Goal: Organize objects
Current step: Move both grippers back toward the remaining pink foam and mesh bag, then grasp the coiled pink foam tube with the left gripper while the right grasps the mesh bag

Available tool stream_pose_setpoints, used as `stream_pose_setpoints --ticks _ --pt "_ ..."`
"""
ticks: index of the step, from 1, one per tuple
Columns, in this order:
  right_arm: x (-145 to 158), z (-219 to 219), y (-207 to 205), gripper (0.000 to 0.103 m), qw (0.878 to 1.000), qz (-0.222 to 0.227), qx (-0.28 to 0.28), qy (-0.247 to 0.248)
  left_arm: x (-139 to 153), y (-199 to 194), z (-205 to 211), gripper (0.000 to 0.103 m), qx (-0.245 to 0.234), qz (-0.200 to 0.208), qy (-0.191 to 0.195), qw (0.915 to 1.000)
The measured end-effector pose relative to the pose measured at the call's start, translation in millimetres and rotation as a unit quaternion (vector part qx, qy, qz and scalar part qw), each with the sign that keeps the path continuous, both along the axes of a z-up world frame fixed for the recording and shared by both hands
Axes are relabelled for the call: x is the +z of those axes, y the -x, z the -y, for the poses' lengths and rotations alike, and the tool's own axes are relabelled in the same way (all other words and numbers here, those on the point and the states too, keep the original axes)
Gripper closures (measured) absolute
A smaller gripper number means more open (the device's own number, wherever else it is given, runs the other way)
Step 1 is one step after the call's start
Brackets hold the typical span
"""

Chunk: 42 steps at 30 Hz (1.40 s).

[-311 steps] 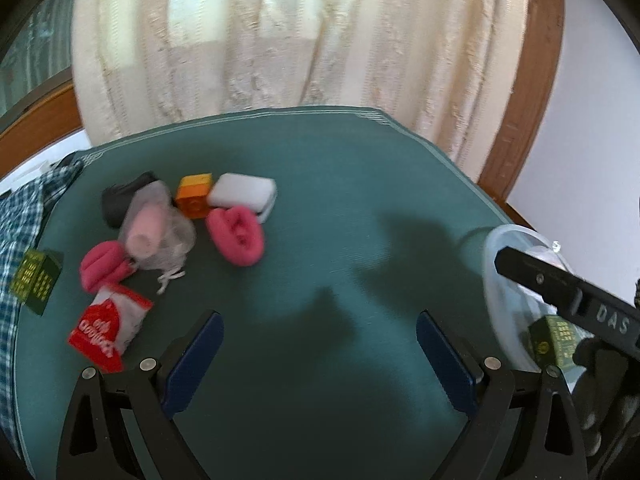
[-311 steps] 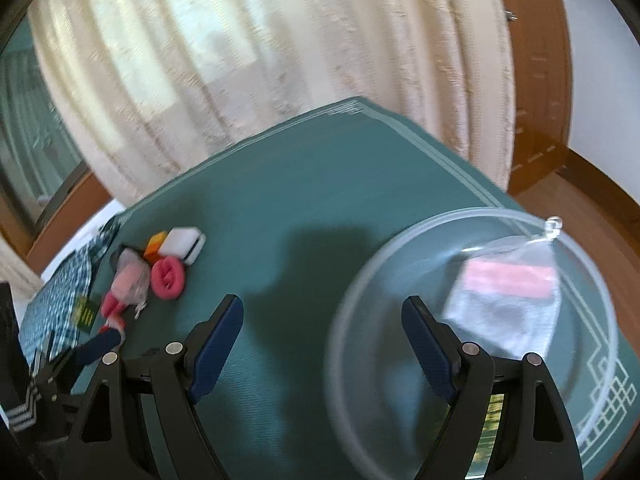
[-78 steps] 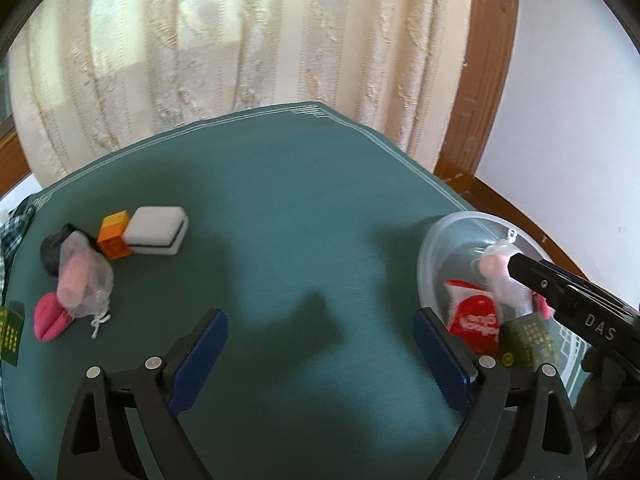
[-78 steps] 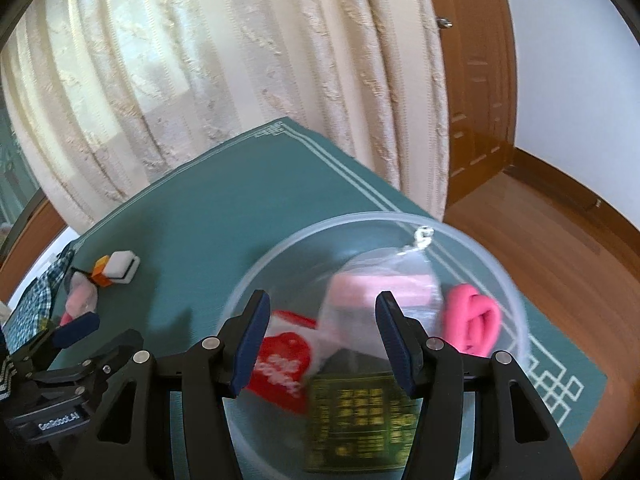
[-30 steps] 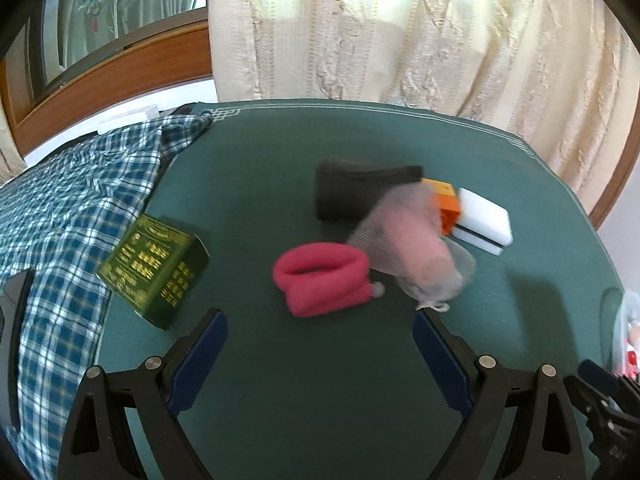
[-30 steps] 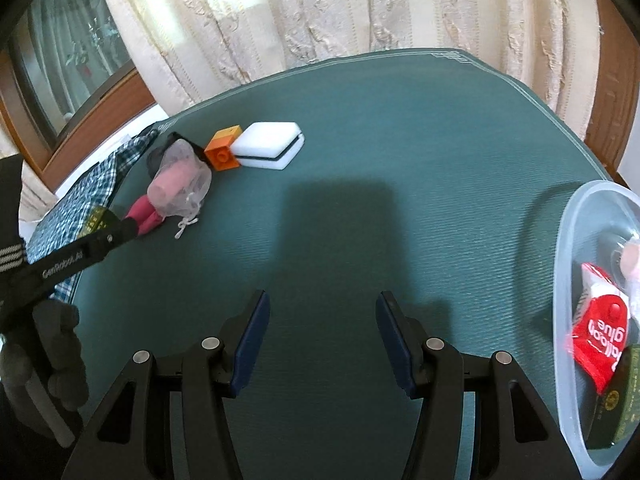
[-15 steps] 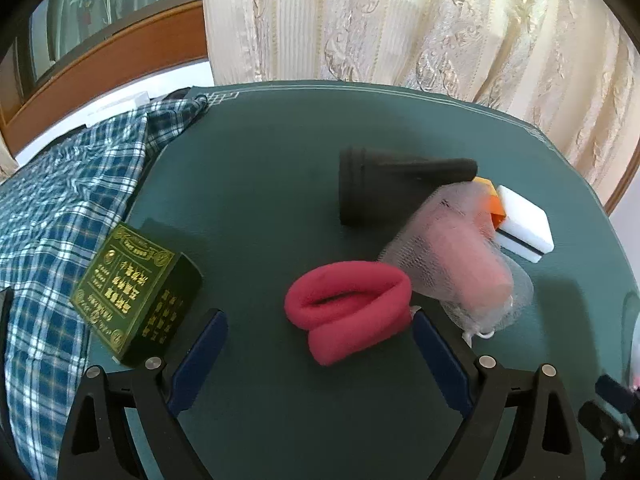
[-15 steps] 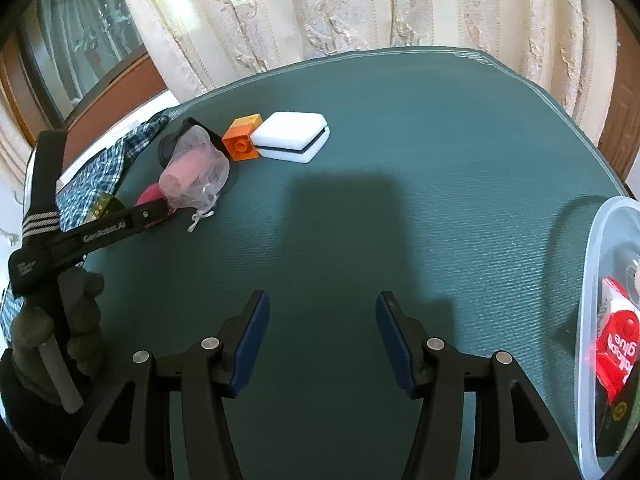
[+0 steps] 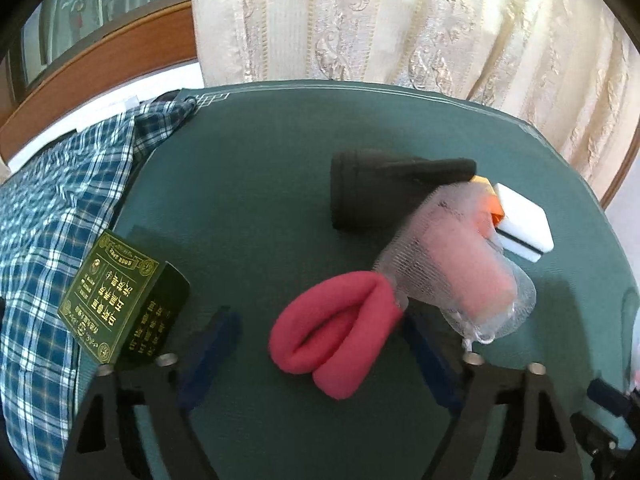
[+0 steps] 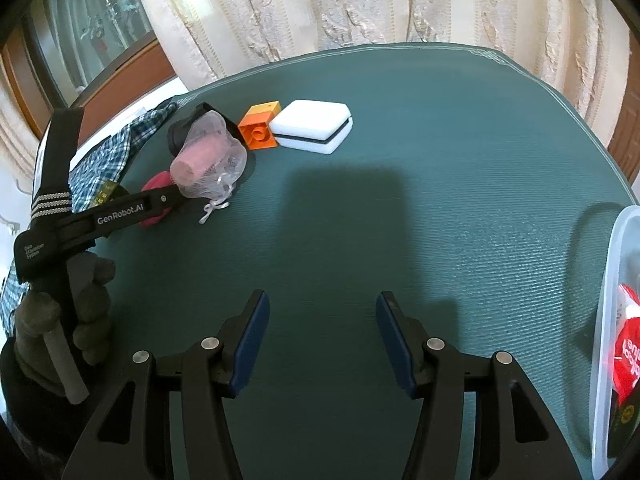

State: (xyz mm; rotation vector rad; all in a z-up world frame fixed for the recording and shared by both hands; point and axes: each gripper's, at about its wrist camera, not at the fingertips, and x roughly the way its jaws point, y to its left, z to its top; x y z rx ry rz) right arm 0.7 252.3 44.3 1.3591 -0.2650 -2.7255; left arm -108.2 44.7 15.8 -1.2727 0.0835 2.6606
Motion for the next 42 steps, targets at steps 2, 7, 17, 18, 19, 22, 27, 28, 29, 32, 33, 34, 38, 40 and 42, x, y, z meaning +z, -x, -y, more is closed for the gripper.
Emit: stream_pose_setpoints --ticks 2,7,17,18,19,22,27,28,29,32,33,34,38,40,42 --pt "1 1 1 0.046 1.000 -0.001 0.001 -0.001 0 -3 -4 0.034 -0.008 -0.006 0.008 0.9999" --pt "1 5 5 0.046 1.000 0.000 0.002 -0.001 1 -10 -5 0.041 -0.010 -0.011 0.014 0.9998" --pt "13 18 30 0.046 1.000 -0.014 0.020 0.001 5 -28 20 0.041 0.053 -0.018 -0.005 0.9984" --pt "16 20 34 0.046 1.000 -0.018 0.022 0.003 5 -28 22 0.041 0.059 -0.020 -0.004 0.9980" --pt "18 23 38 0.046 0.999 -0.022 0.025 0.004 6 -27 23 0.041 0.066 -0.021 -0.004 0.9976" --pt "27 32 51 0.046 0.999 -0.037 0.039 0.010 5 -27 27 0.041 0.075 -0.019 -0.009 0.9970" --pt "35 49 77 0.046 0.996 -0.047 0.063 0.034 2 -26 30 0.041 0.080 -0.014 -0.015 0.9966" --pt "35 52 82 0.046 0.996 -0.046 0.068 0.038 2 -26 30 0.041 0.080 -0.013 -0.013 0.9966" --pt "34 56 88 0.046 0.996 -0.045 0.071 0.041 1 -27 30 0.041 0.080 -0.013 -0.012 0.9966" --pt "30 67 102 0.046 0.995 -0.042 0.080 0.041 2 -26 30 0.041 0.080 -0.013 -0.013 0.9966" --pt "29 70 104 0.046 0.995 -0.042 0.081 0.040 1 -26 30 0.041 0.081 -0.013 -0.014 0.9966" --pt "28 73 108 0.046 0.995 -0.043 0.084 0.037 1 -26 30 0.041 0.081 -0.012 -0.015 0.9966" --pt "20 85 125 0.046 0.995 -0.035 0.089 0.029 1 -26 31 0.041 0.081 -0.011 -0.016 0.9965" --pt "16 88 129 0.046 0.995 -0.032 0.090 0.027 1 -26 31 0.041 0.081 -0.011 -0.016 0.9965" --pt "11 88 133 0.046 0.995 -0.027 0.089 0.024 1 -26 31 0.041 0.081 -0.011 -0.016 0.9965"
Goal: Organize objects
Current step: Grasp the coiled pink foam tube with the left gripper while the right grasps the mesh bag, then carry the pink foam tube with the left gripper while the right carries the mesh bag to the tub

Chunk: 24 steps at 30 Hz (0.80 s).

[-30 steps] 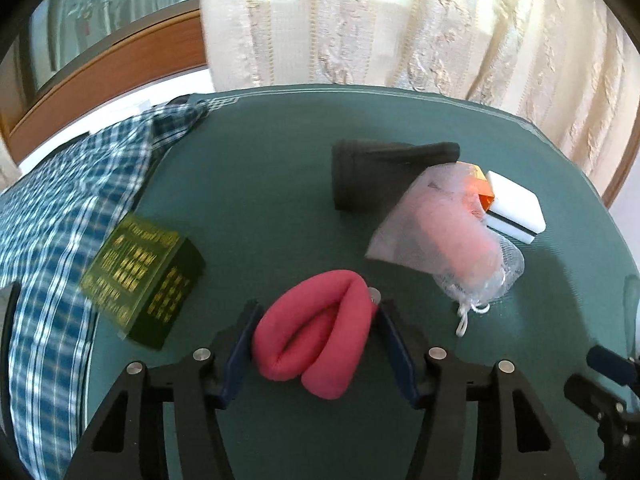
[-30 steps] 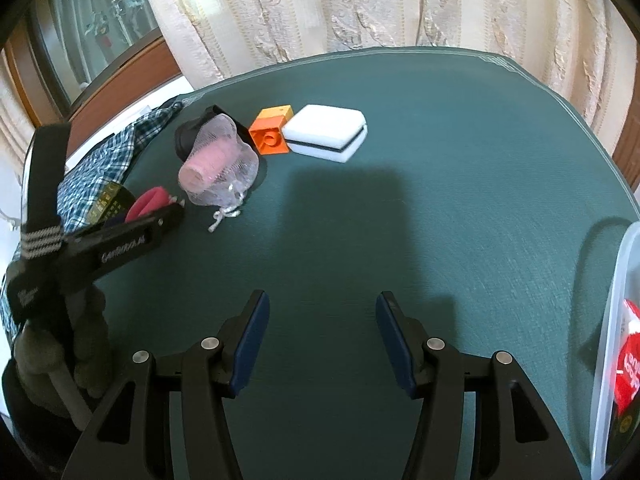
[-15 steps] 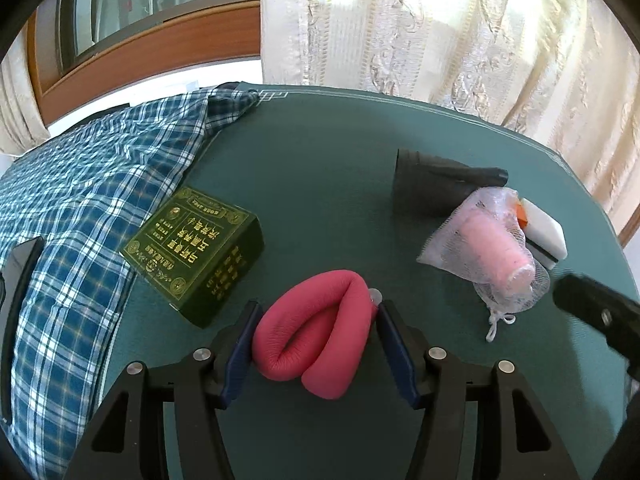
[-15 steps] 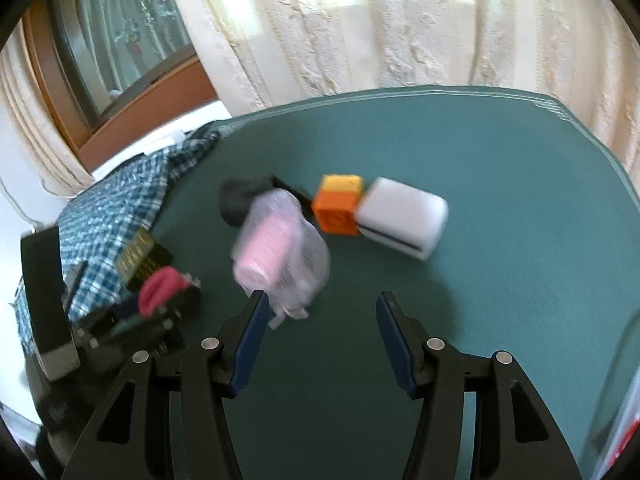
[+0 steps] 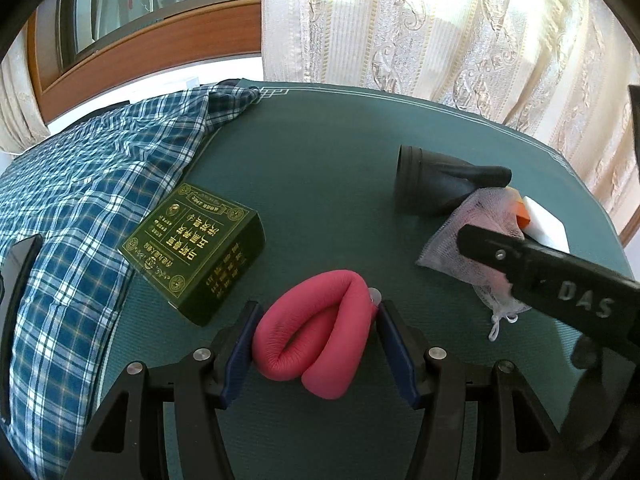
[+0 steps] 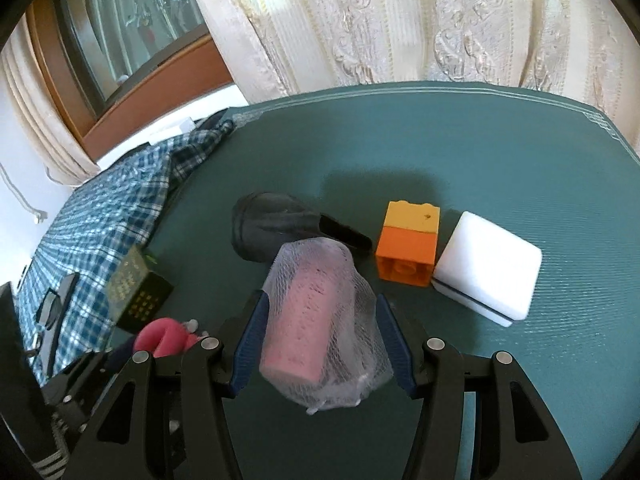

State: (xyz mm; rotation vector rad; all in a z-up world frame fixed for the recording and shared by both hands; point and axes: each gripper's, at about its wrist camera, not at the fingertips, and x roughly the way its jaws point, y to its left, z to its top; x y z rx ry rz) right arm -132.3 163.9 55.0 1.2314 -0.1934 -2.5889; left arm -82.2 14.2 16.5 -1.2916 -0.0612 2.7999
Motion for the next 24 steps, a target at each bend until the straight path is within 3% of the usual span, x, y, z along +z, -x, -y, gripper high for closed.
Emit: stream_pose_setpoints --ticks 3,11,24 --pt "-5 0 1 0.047 1.000 0.003 0.002 -0.002 0 0 0 0.041 0.000 0.000 0.000 1.0000" --pt "-6 0 -11 0.068 1.000 -0.002 0.016 -0.010 0 -1 -1 0.041 -0.003 -0.001 0.003 1.0000" --pt "-5 -26 -68 0.070 1.000 0.003 0.000 -0.008 2 -4 -5 0.041 -0.009 -0.008 0.006 0.9999"
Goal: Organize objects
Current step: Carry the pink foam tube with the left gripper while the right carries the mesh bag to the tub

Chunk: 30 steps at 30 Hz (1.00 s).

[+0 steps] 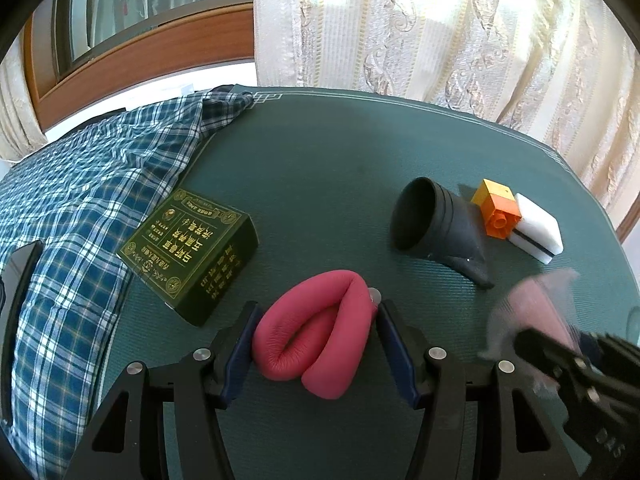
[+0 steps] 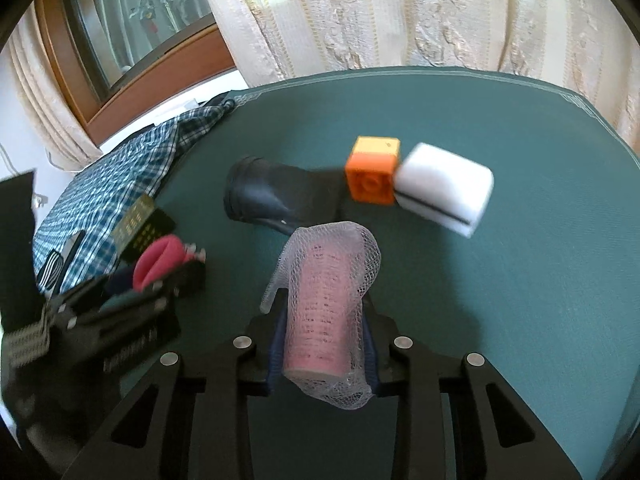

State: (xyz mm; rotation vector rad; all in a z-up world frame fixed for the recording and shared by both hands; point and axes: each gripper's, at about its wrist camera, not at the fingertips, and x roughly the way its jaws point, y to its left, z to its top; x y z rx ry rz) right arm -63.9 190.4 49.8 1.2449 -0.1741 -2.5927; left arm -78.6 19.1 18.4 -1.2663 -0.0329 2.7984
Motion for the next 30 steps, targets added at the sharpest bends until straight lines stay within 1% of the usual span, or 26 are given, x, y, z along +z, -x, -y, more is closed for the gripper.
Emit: stream_pose_setpoints --ticks 10,16,21,30 --pt "1 -16 -33 0.070 1.000 0.006 -0.016 0.010 4 -6 -6 0.041 -0.009 -0.006 -0.001 0.9999" --pt "3 -27 -46 0.070 0.999 0.007 -0.031 0.017 9 -15 -15 0.041 -0.029 -0.016 -0.004 0.9994" --pt "5 -39 -55 0.070 0.999 0.005 -0.044 0.021 10 -22 -21 0.041 -0.050 -0.011 -0.021 0.9985" --pt "9 -64 -69 0.070 0.997 -0.001 -0.070 0.030 9 -33 -39 0.041 -0.073 -0.005 -0.015 0.9972"
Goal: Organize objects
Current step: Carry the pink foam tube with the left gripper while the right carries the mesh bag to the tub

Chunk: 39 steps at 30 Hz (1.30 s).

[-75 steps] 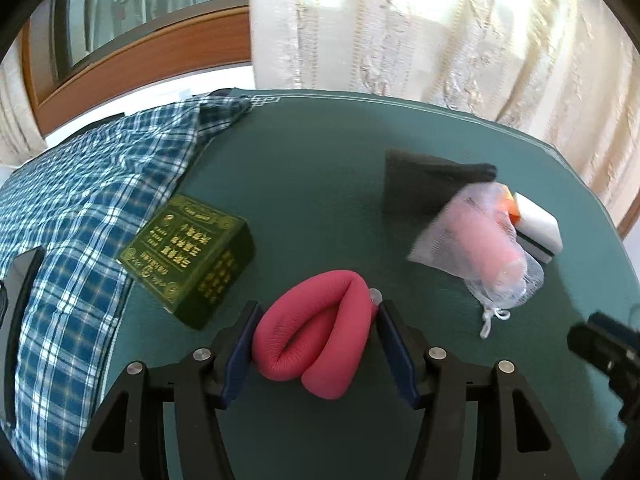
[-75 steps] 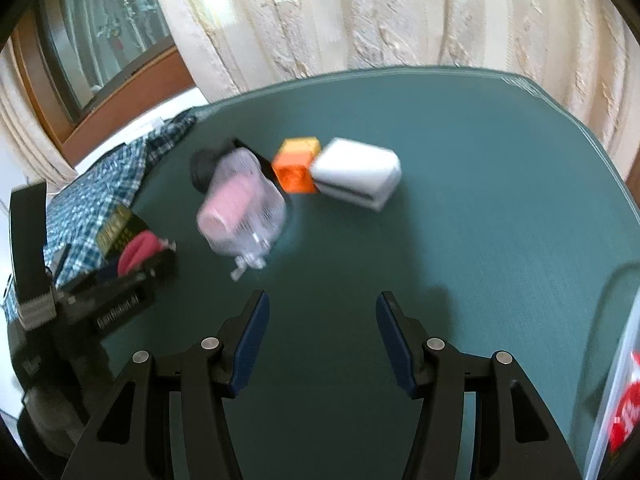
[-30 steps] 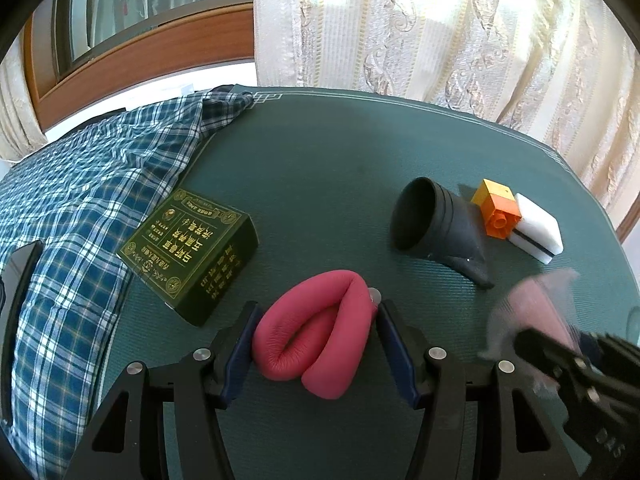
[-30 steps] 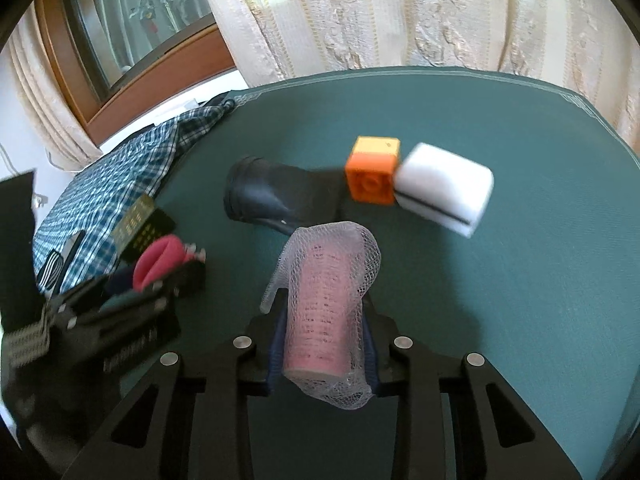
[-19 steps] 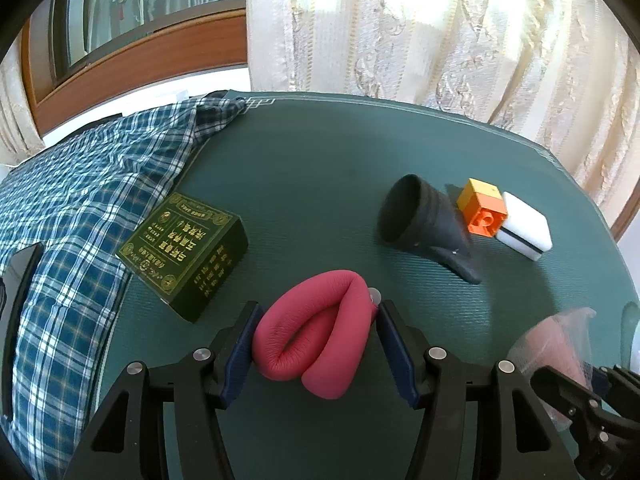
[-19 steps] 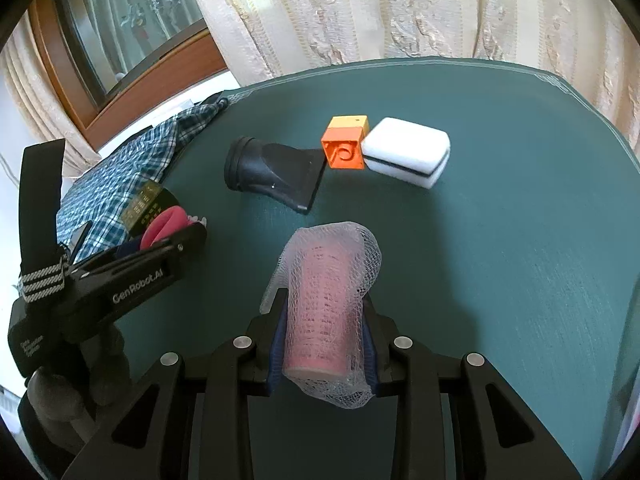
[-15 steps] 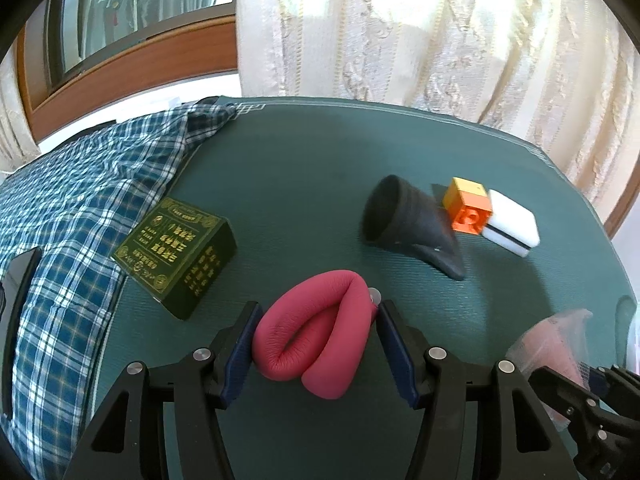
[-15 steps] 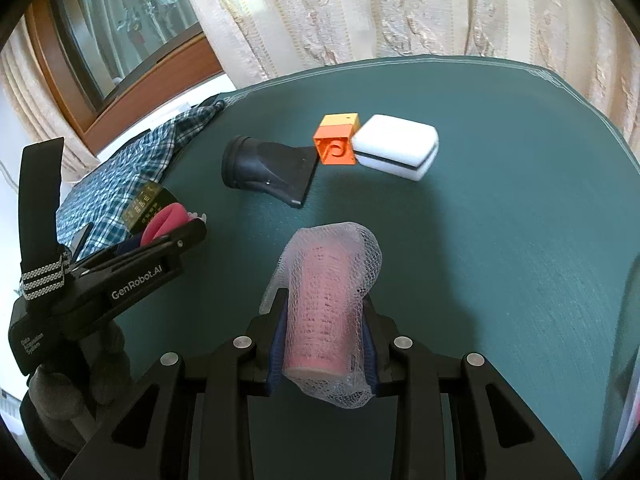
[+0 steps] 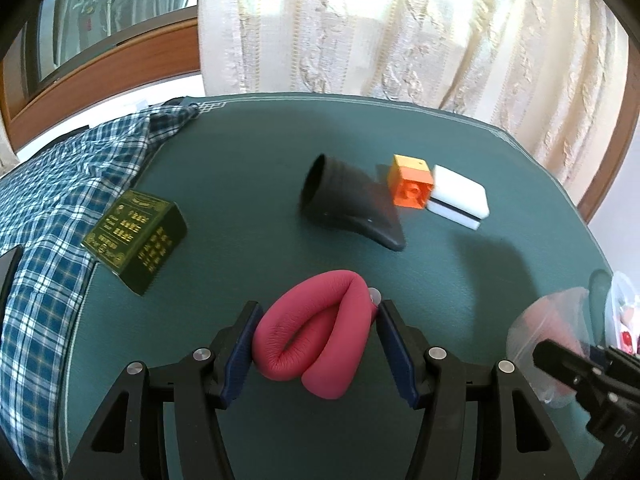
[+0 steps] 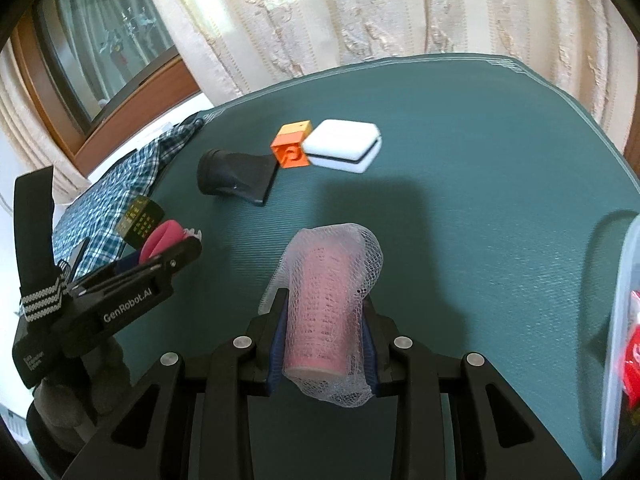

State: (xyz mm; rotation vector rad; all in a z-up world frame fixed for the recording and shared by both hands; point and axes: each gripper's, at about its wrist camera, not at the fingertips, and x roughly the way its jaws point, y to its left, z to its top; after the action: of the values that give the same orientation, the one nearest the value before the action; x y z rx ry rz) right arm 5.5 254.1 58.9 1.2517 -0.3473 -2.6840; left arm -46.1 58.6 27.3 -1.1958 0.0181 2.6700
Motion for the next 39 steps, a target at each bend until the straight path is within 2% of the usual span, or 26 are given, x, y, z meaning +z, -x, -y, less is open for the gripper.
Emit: stream_pose_setpoints --ticks 13,20,31,39 --pt "22 -58 -30 0.070 0.997 -0.033 -0.066 0.011 2 -19 -35 0.041 -0.040 0.019 -0.005 0.9990" --pt "34 -102 -52 0.070 0.992 -0.051 -0.114 0.011 10 -30 -63 0.041 -0.069 0.014 0.002 0.9975" --pt "41 -169 -89 0.070 0.979 -0.063 -0.193 -0.004 25 -45 -113 0.041 -0.119 0.000 0.013 0.9929" --pt "41 -220 -127 0.070 0.962 -0.057 -0.264 -0.029 32 -55 -151 0.041 -0.161 -0.006 0.016 0.9869"
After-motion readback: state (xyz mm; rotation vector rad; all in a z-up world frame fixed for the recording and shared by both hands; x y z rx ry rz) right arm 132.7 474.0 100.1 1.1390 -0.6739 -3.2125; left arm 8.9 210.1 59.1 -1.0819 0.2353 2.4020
